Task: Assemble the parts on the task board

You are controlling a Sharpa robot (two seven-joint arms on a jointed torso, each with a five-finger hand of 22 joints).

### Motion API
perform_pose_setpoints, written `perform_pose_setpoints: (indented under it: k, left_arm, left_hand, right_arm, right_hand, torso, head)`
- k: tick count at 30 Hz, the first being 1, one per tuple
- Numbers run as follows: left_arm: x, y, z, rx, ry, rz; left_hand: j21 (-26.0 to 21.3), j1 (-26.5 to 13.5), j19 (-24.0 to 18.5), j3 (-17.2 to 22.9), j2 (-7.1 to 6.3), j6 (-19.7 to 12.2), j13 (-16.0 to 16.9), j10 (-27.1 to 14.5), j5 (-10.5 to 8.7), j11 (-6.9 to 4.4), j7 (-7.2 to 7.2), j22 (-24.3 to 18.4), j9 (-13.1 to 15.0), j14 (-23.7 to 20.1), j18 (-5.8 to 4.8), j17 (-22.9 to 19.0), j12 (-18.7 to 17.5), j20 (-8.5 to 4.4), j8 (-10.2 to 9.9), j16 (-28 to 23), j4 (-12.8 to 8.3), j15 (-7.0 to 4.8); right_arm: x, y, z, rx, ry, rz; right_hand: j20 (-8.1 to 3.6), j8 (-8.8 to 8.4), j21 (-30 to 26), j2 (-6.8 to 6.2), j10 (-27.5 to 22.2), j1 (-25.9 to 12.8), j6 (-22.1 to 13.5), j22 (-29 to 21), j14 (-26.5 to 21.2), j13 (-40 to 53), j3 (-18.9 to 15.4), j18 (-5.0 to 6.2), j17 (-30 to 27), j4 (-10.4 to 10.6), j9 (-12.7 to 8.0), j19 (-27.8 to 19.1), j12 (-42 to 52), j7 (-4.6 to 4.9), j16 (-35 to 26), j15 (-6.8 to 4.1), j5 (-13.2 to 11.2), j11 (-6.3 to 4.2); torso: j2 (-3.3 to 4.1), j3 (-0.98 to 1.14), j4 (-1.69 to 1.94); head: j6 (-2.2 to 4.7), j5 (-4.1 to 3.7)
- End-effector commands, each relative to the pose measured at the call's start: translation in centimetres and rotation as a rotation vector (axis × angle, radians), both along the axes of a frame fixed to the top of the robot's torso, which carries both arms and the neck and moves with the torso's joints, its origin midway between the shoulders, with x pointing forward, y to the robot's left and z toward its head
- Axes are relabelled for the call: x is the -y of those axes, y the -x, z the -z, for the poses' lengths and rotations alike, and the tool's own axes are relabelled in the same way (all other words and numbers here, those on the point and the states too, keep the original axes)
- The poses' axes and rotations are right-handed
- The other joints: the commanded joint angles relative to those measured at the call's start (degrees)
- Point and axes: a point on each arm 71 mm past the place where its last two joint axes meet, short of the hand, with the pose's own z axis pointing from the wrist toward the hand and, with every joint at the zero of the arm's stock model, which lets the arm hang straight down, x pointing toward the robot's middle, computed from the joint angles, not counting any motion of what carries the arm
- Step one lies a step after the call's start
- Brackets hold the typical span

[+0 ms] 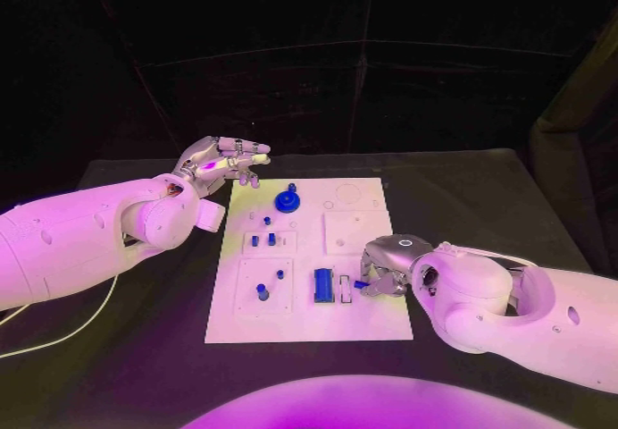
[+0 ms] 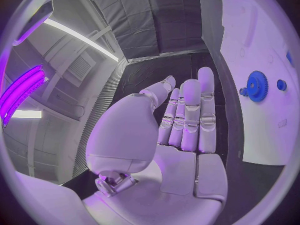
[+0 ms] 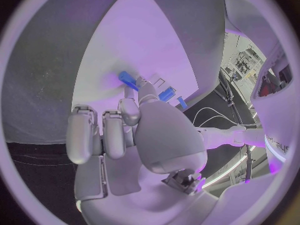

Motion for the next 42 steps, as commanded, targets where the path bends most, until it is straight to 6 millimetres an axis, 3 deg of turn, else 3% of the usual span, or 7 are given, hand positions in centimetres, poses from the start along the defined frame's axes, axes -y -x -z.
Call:
perform_pose_setpoints:
  k: [1,14,23,31,42]
  left_arm:
    - [0.1,0.0,-0.1,0.002,0.009,0.011]
    - [0.1,0.1,-0.1,0.001,0.009,0.013]
    - [0.2,0.1,-0.1,-0.001,0.009,0.015]
    - [0.2,0.1,-0.1,-0.002,0.009,0.016]
    - [0.2,0.1,-0.1,-0.002,0.009,0.016]
  left_hand:
    - [-0.2,0.14,-0.25,-0.21,0.4,-0.32,-0.06,-0.41,0.04,0.14,-0.04,-0.08,-0.05,-0.37,0.35,-0.19,0.15,0.2,0.1,-0.38,-0.1,0.07]
    - [-0.22,0.16,-0.26,-0.21,0.42,-0.33,-0.06,-0.44,0.03,0.15,-0.04,-0.09,-0.04,-0.57,0.35,-0.66,0.17,0.2,0.11,-0.65,-0.12,0.08]
    - [-0.26,0.16,-0.31,-0.23,0.41,-0.36,-0.07,-0.49,0.03,0.17,-0.01,-0.11,-0.04,-0.77,0.35,-0.98,0.2,0.21,0.12,-0.86,-0.13,0.1]
    - [-0.26,0.16,-0.31,-0.23,0.41,-0.36,-0.07,-0.49,0.03,0.17,-0.01,-0.11,-0.04,-0.77,0.35,-0.98,0.2,0.21,0.12,-0.86,-0.13,0.1]
    - [-0.31,0.15,-0.36,-0.26,0.41,-0.38,-0.07,-0.53,0.03,0.19,0.01,-0.14,-0.03,-0.92,0.35,-1.19,0.24,0.23,0.13,-1.01,-0.14,0.12]
  right_arm:
    - [-0.1,0.0,-0.6,0.034,-0.085,0.031]
    - [0.3,0.2,-0.9,0.007,-0.188,0.097]
    - [1.1,0.0,0.4,-0.187,-0.269,0.247]
    - [1.2,-0.1,1.2,-0.285,-0.306,0.339]
    - [0.8,-0.4,1.0,-0.268,-0.389,0.388]
  right_hand:
    - [-0.14,-0.4,0.33,-0.84,0.27,-0.8,0.62,1.5,4.21,0.29,0.13,-1.14,5.42,0.6,-0.05,0.47,0.44,-0.09,0.41,-0.31,0.54,-0.12]
    - [-0.25,-0.74,0.65,-1.93,0.79,-1.9,1.48,2.1,4.38,0.68,0.55,-1.25,6.11,1.93,-0.3,0.75,1.1,-0.29,0.88,-0.43,1.12,-0.29]
    - [-0.32,-1.0,0.73,-2.53,1.11,-2.91,1.99,2.23,4.44,0.96,0.82,-1.28,6.39,3.13,-0.44,0.81,1.55,-0.4,1.07,-0.5,1.3,-0.36]
    - [-0.43,-1.27,1.0,-3.39,1.88,-5.57,3.18,2.74,4.51,1.53,0.79,-1.37,6.77,5.65,-0.42,1.06,2.4,-0.71,1.32,-0.66,1.45,-0.59]
    - [-0.6,-1.81,1.01,-4.34,2.25,-5.82,3.68,2.77,4.56,2.06,1.22,-1.37,7.03,6.54,-0.35,1.08,3.02,-0.88,1.49,-0.81,4.19,-0.74]
  torso:
    - [0.01,-0.04,0.04]
    - [0.02,-0.08,-0.01]
    - [0.02,-0.1,-0.01]
    - [0.05,-0.05,0.02]
    - [0.04,0.0,0.02]
  head:
    - [0.03,-0.03]
    - [0.01,0.05]
    - [-0.07,0.04]
    - [-0.1,0.03]
    - [-0.09,0.21]
